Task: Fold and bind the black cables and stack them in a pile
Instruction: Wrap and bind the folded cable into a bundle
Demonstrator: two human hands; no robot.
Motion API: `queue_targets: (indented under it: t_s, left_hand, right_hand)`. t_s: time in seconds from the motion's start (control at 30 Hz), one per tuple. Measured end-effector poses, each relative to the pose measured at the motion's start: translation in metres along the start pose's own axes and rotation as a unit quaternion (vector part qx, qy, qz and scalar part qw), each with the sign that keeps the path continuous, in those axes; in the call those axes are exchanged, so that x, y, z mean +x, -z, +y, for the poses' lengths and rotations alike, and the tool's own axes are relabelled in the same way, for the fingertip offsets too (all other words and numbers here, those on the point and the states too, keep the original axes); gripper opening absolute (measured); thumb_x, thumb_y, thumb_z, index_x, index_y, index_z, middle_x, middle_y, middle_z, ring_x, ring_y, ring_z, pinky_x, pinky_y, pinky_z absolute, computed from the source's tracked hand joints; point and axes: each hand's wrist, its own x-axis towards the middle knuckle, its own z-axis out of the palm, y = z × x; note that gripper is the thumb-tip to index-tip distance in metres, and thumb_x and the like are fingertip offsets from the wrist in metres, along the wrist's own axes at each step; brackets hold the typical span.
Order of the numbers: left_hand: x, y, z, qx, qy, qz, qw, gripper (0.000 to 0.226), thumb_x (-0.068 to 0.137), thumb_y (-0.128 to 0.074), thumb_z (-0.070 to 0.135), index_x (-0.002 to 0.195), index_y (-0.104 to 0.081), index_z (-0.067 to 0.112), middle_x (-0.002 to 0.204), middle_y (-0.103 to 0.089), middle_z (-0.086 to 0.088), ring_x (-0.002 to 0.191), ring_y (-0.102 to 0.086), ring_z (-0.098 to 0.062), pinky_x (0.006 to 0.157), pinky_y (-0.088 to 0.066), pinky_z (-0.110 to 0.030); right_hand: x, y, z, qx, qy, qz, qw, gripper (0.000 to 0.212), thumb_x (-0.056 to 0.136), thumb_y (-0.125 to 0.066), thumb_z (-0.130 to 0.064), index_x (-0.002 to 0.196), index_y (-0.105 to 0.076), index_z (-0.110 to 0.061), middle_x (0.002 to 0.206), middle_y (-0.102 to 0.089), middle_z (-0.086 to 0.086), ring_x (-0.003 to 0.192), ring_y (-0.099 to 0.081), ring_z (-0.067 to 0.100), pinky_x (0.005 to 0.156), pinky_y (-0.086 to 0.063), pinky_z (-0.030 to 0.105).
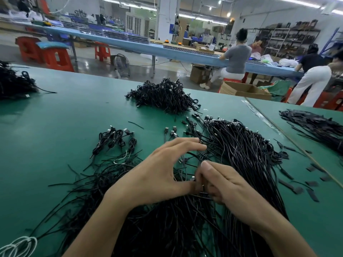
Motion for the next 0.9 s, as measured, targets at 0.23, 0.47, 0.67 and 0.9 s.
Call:
queue_targets:
  t_s: [0.23,0.47,0.67,0.9]
  left_hand:
    - [0.006,-0.015,-0.004,-0.092,0.055,0.037,0.994,0.042,0.089,-0.045,0.067,0.077,-0.056,0.028,0.065,-0.059,0.010,0.052,-0.049,-0.005,0.050,-0.044,-0.026]
    - [0.006,-0.022,0.010,-0.205,0.074,-0.197,0.956,0.051,0.098,-0.035,0.062,0.063,-0.056,0.032,0.055,-0.037,0.009,0.047,-0.034,-0.013,0.047,-0.036,-0.031]
    - [-0.001,-0.015,0.026,-0.544,0.017,-0.119,0.830,0.040,0.099,-0.045,0.047,0.065,-0.056,0.028,0.055,-0.040,0.011,0.045,-0.029,-0.007,0.040,-0.028,-0.018]
    - [0.011,-0.012,0.000,-0.605,0.086,0.199,0.766,0.045,0.096,-0.044,0.046,0.063,-0.062,0.022,0.050,-0.035,0.010,0.040,-0.027,-0.003,0.034,-0.028,-0.014]
  right_hand:
    - [-0.007,0.021,-0.011,0.024,0.081,0.122,0.989,0.030,0.095,-0.060,-0.046,0.075,-0.066,-0.024,0.052,-0.041,-0.011,0.048,-0.033,0.004,0.049,-0.031,0.017]
    - [0.001,0.027,-0.002,0.179,0.043,0.239,0.954,0.025,0.087,-0.057,-0.039,0.072,-0.070,-0.023,0.054,-0.039,-0.007,0.050,-0.033,0.008,0.046,-0.031,0.018]
    - [0.004,0.001,0.015,0.073,-0.027,0.100,0.992,0.027,0.086,-0.054,-0.048,0.081,-0.072,-0.028,0.065,-0.059,0.004,0.059,-0.053,0.017,0.058,-0.044,0.033]
    - [-0.013,-0.024,0.019,-0.105,-0.052,-0.079,0.990,0.033,0.102,-0.043,-0.044,0.085,-0.067,-0.029,0.082,-0.071,-0.002,0.075,-0.062,0.023,0.075,-0.053,0.045]
